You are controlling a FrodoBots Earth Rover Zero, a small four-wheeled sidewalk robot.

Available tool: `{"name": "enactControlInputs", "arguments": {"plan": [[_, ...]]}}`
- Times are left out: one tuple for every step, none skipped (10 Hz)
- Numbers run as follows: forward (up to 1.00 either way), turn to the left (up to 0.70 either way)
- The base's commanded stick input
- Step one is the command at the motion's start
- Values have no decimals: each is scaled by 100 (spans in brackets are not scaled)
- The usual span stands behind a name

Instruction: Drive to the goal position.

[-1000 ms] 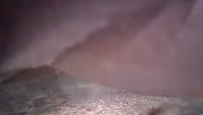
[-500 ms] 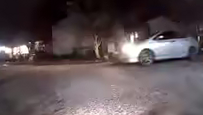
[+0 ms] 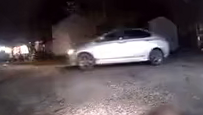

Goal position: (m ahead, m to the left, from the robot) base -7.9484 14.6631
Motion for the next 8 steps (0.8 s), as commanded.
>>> {"name": "enactControlInputs", "arguments": {"plan": [[69,0],[70,0],[70,0],[36,0],[0,0],[0,0],[0,0],[0,0]]}}
